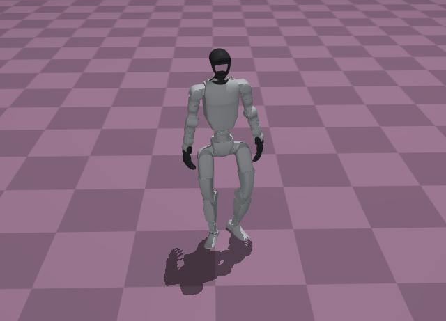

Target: Walk run

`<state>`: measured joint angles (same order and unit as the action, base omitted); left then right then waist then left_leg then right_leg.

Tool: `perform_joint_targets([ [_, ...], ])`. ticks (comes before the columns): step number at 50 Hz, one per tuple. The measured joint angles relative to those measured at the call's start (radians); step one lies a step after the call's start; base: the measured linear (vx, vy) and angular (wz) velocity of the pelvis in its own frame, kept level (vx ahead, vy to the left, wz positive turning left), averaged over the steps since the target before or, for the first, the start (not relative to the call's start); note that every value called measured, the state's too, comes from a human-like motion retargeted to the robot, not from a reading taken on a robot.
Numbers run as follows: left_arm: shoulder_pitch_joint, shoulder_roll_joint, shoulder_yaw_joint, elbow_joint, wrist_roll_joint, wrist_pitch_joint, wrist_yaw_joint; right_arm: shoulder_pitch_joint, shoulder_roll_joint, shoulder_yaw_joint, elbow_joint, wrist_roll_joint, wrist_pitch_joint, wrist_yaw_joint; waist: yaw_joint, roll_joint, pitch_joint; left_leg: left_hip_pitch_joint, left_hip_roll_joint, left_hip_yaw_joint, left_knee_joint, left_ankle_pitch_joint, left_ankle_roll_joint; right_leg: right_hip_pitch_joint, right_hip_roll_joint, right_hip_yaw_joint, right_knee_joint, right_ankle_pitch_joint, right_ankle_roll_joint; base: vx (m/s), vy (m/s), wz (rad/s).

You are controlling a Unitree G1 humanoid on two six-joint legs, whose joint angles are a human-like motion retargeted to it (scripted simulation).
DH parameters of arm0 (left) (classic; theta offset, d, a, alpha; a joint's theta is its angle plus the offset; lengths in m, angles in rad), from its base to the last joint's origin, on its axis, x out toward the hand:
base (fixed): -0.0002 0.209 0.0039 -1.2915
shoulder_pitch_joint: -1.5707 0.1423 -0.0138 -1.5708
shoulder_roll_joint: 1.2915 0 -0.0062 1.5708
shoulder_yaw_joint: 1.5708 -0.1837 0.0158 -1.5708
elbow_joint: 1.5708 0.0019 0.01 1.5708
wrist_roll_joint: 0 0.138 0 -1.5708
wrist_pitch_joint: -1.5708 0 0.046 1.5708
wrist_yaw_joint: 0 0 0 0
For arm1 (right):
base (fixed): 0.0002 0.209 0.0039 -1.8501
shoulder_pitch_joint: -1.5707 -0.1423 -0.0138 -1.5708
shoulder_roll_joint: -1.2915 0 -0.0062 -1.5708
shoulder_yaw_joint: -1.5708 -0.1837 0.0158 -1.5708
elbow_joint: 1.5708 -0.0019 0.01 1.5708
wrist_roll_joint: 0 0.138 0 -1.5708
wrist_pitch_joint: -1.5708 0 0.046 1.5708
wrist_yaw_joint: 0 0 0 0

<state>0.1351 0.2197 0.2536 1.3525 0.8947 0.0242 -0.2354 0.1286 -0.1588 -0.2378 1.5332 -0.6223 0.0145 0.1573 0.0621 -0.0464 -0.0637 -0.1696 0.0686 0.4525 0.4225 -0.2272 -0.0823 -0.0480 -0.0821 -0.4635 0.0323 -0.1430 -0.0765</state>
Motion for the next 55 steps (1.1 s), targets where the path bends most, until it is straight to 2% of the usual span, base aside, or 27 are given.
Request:
perform_joint_targets([
  [3,0.005,-0.010,0.003,0.020,-0.013,-0.001,0.027,0.002,-0.002,0.019,0.005,0.009,-0.003,-0.005,0.045,0.008,0.003,0.025,-0.022,-0.051,-0.125,-0.009,0.017,0.003,0.020,0.065,0.006,0.000,-0.011,0.10,0.00,-1.18],
  [5,0.004,-0.017,0.003,0.055,-0.042,0.002,0.044,0.004,-0.005,0.034,0.001,0.000,-0.007,0.010,0.064,0.034,0.005,0.064,-0.045,-0.091,-0.247,0.083,0.035,0.022,0.061,0.098,0.006,-0.005,-0.021,0.16,0.01,-0.96],
  [7,-0.002,-0.028,0.000,0.096,-0.066,0.026,0.038,0.001,-0.008,0.039,-0.002,-0.024,-0.011,0.021,0.037,0.041,0.002,0.112,-0.053,-0.089,-0.283,0.087,0.082,0.048,0.068,0.105,0.004,-0.012,-0.017,0.19,-0.01,-0.37],
  [10,-0.017,-0.031,0.008,0.120,-0.072,0.061,-0.021,-0.016,0.007,0.045,-0.009,-0.050,-0.011,-0.004,-0.016,0.070,0.004,0.163,-0.026,-0.080,-0.341,0.119,0.054,0.077,0.109,0.122,-0.001,-0.015,-0.018,0.13,-0.07,-0.18],
  [12,-0.027,-0.033,-0.006,0.103,-0.053,0.057,-0.049,-0.016,0.020,0.042,-0.013,-0.032,-0.019,-0.030,-0.038,0.072,0.004,0.181,-0.023,-0.083,-0.357,0.124,0.053,0.092,0.115,0.119,-0.002,-0.021,-0.018,0.11,-0.06,0.04],
  [18,-0.043,-0.034,-0.062,0.015,-0.048,-0.037,0.026,0.007,0.029,0.046,0.007,0.000,-0.029,-0.020,0.014,0.049,-0.011,0.229,-0.015,-0.032,-0.360,0.100,0.035,0.109,0.121,0.155,0.011,-0.042,-0.026,0.18,-0.04,-0.39],
  [20,-0.036,-0.045,-0.048,-0.003,-0.074,-0.081,0.081,0.001,0.027,0.049,0.027,-0.004,-0.018,-0.022,0.016,0.041,-0.013,0.233,-0.010,-0.027,-0.341,0.086,0.034,0.114,0.121,0.156,0.012,-0.048,-0.028,0.13,-0.04,-0.09],
  [23,-0.018,-0.064,-0.003,0.009,-0.128,-0.106,0.139,-0.013,0.031,0.051,0.041,0.000,-0.003,-0.042,0.016,0.026,-0.015,0.214,0.004,-0.021,-0.274,0.055,0.024,0.122,0.112,0.163,0.013,-0.059,-0.025,0.17,-0.07,-0.05],
  [25,-0.010,-0.068,0.027,0.033,-0.154,-0.091,0.143,-0.026,0.036,0.050,0.038,0.016,-0.009,-0.052,0.013,0.011,-0.015,0.175,0.013,-0.023,-0.190,0.040,0.018,0.123,0.097,0.162,0.018,-0.072,-0.017,0.21,-0.10,0.08],
  [28,0.003,-0.059,0.049,0.069,-0.166,-0.047,0.118,-0.061,0.041,0.048,0.026,0.057,-0.015,-0.044,0.013,-0.023,-0.003,0.075,0.023,-0.031,0.006,0.079,0.027,0.123,0.061,0.159,0.024,-0.084,-0.009,0.12,-0.08,0.16],
  [30,0.008,-0.054,0.057,0.092,-0.154,-0.027,0.108,-0.090,0.041,0.044,0.012,0.100,-0.015,-0.025,0.011,-0.044,0.008,-0.021,0.041,-0.042,0.189,0.122,0.061,0.119,0.032,0.145,0.031,-0.094,0.000,0.05,-0.02,0.37],
  [32,0.013,-0.049,0.059,0.117,-0.123,-0.015,0.110,-0.117,0.034,0.038,-0.004,0.154,-0.017,-0.005,0.026,-0.047,0.008,-0.126,0.066,-0.050,0.360,0.116,0.088,0.107,0.025,0.137,0.040,-0.106,0.003,0.17,0.04,0.23],
  [33,0.020,-0.048,0.053,0.132,-0.106,-0.011,0.114,-0.126,0.027,0.031,-0.009,0.177,-0.018,0.004,0.045,-0.042,0.003,-0.171,0.070,-0.069,0.404,0.104,0.061,0.103,0.028,0.139,0.040,-0.108,0.006,0.27,0.11,0.01],
  [35,0.033,-0.043,0.035,0.163,-0.081,-0.005,0.115,-0.145,0.012,0.020,-0.016,0.216,-0.009,0.013,0.079,-0.029,-0.004,-0.237,0.064,-0.096,0.404,0.107,-0.013,0.101,0.040,0.142,0.039,-0.113,0.014,0.29,0.14,-0.06],
  [37,0.040,-0.039,0.032,0.184,-0.055,0.011,0.097,-0.174,0.007,0.012,-0.029,0.238,0.008,-0.004,0.102,-0.018,0.000,-0.289,0.066,-0.073,0.351,0.092,-0.023,0.107,0.052,0.150,0.037,-0.123,0.023,0.25,0.08,-0.07],
  [40,0.047,-0.029,0.035,0.204,-0.019,0.036,0.049,-0.214,0.010,0.009,-0.062,0.277,0.006,-0.036,0.127,-0.012,0.009,-0.357,0.075,-0.032,0.209,0.093,0.022,0.131,0.066,0.152,0.027,-0.144,0.034,0.28,0.03,0.01],
  [43,0.041,-0.019,0.033,0.216,-0.023,0.056,0.029,-0.252,0.013,0.004,-0.105,0.302,-0.009,-0.031,0.153,-0.018,0.019,-0.421,0.046,-0.048,0.043,0.126,0.100,0.158,0.075,0.161,0.021,-0.169,0.043,0.37,0.03,0.08],
  [45,0.031,-0.020,0.040,0.210,-0.040,0.063,0.032,-0.278,0.016,0.003,-0.139,0.300,-0.018,-0.008,0.166,-0.022,0.031,-0.462,0.016,-0.104,-0.048,0.157,0.109,0.173,0.083,0.171,0.020,-0.182,0.052,0.43,0.08,0.05],
  [47,0.025,-0.027,0.054,0.196,-0.058,0.054,0.038,-0.298,0.020,0.017,-0.172,0.292,-0.030,0.012,0.169,-0.022,0.039,-0.490,0.005,-0.165,-0.096,0.195,0.090,0.192,0.094,0.183,0.021,-0.187,0.068,0.53,0.12,-0.02],
  [50,0.030,-0.031,0.068,0.184,-0.068,0.038,0.035,-0.292,0.025,0.055,-0.212,0.271,-0.055,0.041,0.152,-0.019,0.016,-0.499,0.013,-0.181,-0.071,0.224,0.097,0.215,0.109,0.200,0.030,-0.164,0.113,0.61,0.11,0.04],
  [52,0.041,-0.038,0.072,0.184,-0.054,0.048,0.035,-0.260,0.021,0.059,-0.226,0.231,-0.067,0.076,0.169,-0.019,-0.012,-0.494,0.028,-0.156,0.001,0.188,0.123,0.241,0.102,0.208,0.041,-0.109,0.164,0.88,0.24,-0.38],
  [55,0.044,-0.043,0.077,0.188,-0.041,0.065,0.007,-0.192,0.024,0.084,-0.246,0.173,-0.087,0.128,0.168,-0.022,-0.043,-0.460,0.056,-0.148,0.057,0.156,0.150,0.268,0.073,0.217,0.093,0.029,0.247,0.89,0.19,-0.38],
])
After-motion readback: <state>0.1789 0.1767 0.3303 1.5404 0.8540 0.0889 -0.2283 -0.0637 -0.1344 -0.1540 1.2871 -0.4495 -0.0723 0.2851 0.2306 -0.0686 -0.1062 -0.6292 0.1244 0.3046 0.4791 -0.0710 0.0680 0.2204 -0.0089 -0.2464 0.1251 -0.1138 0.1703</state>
